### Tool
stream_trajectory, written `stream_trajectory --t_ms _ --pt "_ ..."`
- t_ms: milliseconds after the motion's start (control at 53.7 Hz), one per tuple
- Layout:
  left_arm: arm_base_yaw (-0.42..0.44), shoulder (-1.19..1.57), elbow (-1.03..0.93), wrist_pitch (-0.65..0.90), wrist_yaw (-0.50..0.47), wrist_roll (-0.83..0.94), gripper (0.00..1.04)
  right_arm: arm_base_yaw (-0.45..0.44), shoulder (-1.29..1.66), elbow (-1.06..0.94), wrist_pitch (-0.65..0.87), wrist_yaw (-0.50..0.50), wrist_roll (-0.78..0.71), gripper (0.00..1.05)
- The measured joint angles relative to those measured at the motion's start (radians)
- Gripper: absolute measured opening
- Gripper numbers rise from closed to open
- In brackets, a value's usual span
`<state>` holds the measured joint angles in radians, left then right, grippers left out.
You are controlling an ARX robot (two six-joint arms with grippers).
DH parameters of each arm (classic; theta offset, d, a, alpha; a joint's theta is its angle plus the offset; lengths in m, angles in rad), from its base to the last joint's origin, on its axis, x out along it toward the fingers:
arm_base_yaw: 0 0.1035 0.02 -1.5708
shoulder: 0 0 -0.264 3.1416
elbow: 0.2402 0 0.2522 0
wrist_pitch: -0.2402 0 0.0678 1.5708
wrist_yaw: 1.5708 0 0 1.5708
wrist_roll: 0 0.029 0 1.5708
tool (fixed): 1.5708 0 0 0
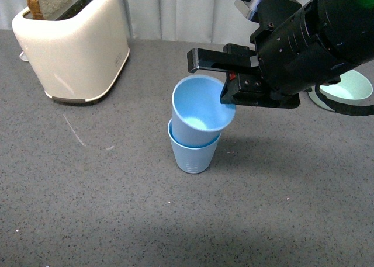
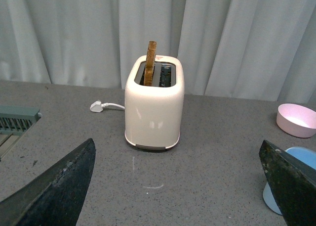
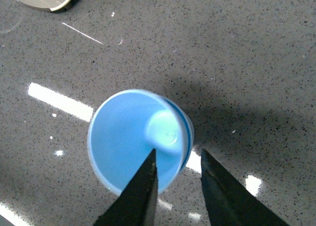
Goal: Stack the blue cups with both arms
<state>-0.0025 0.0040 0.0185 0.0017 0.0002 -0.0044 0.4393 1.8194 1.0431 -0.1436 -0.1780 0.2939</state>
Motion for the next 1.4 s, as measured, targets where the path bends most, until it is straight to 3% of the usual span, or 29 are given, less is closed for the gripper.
stream_trajectory --t_ms 112,298,335,447,502,558,614,726,837,1396 --pt "0.000 0.000 0.000 0.000 0.000 0.000 0.98 -0.001 -0.005 0.001 0.015 0.004 0.019 0.42" --pt "0.000 0.000 0.000 0.000 0.000 0.000 0.98 -0.015 -0.080 -0.006 0.040 0.060 0.024 0.83" --pt "0.000 0.000 0.000 0.000 0.000 0.000 0.98 -0.013 -0.080 -0.016 0.068 0.091 0.015 0.86" --pt "0.000 0.000 0.000 0.000 0.003 0.000 0.98 -0.008 -0.079 -0.214 0.571 0.421 -0.119 0.72" --pt "0.000 0.000 0.000 0.000 0.000 0.000 0.98 -0.026 -0.090 -0.344 0.840 0.516 -0.192 0.63" --pt "0.000 0.000 0.000 -0.001 -0.003 0.000 0.98 -0.063 -0.140 -0.474 1.083 0.533 -0.236 0.52" --pt "0.000 0.000 0.000 -0.001 -0.003 0.000 0.98 -0.101 -0.223 -0.557 1.220 0.511 -0.264 0.40" --pt "0.000 0.000 0.000 -0.001 0.000 0.000 0.98 -0.158 -0.319 -0.678 1.309 0.459 -0.281 0.19" --pt "0.000 0.000 0.000 -0.001 0.000 0.000 0.98 -0.198 -0.365 -0.775 1.302 0.416 -0.291 0.00" --pt "0.000 0.000 0.000 -0.001 -0.001 0.000 0.98 -0.329 -0.773 -0.972 1.100 0.284 -0.294 0.01"
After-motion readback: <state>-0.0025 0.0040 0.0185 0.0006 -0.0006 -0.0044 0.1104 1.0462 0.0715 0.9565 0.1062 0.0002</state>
